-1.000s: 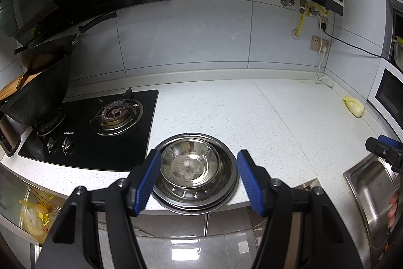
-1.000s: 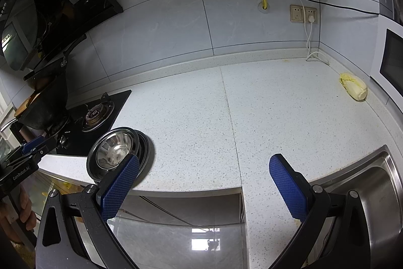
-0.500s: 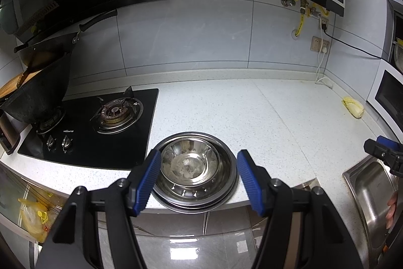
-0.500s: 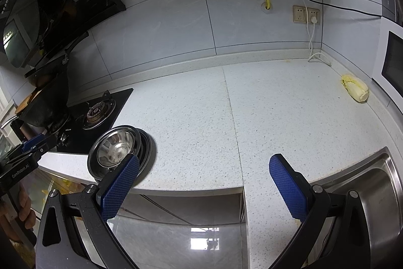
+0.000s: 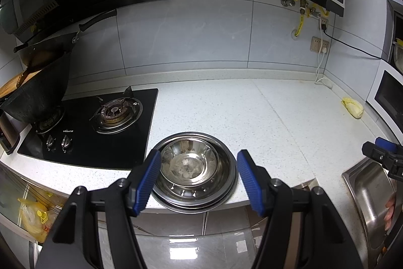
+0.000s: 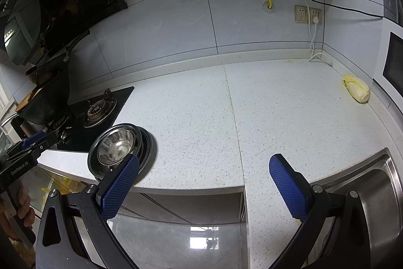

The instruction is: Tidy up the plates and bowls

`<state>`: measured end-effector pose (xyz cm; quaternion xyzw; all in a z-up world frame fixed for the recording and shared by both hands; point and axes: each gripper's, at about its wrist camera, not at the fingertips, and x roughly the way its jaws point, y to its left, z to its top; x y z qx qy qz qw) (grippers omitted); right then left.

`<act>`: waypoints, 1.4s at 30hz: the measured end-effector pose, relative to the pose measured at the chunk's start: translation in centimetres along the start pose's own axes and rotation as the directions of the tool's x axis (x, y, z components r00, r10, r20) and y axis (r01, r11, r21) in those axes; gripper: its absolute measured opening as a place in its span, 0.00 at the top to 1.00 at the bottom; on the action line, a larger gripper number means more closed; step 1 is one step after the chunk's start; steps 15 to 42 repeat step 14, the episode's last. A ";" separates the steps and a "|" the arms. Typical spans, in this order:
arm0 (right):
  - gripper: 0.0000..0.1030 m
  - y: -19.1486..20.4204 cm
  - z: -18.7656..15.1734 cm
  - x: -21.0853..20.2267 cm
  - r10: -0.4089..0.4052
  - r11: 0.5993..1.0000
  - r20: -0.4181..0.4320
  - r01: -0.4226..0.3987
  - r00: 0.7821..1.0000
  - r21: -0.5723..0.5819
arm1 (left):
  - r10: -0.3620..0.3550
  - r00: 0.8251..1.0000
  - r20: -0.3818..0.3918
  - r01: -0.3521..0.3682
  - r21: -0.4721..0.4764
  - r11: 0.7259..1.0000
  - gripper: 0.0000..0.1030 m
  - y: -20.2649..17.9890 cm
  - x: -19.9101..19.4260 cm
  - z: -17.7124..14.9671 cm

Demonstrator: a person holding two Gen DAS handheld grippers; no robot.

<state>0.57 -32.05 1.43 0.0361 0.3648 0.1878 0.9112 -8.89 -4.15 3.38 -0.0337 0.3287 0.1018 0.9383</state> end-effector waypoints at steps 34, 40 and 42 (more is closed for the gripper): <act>0.01 0.0 -0.1 0.1 0.002 1.000 -0.003 -0.002 1.000 -0.002 | 0.008 1.000 -0.005 -0.008 0.004 1.000 0.41 -0.3 0.1 0.0; 0.01 0.0 -0.1 0.1 0.002 1.000 -0.003 -0.002 1.000 -0.002 | 0.008 1.000 -0.005 -0.008 0.004 1.000 0.41 -0.3 0.1 0.0; 0.01 0.0 -0.1 0.1 0.002 1.000 -0.003 -0.002 1.000 -0.002 | 0.008 1.000 -0.005 -0.008 0.004 1.000 0.41 -0.3 0.1 0.0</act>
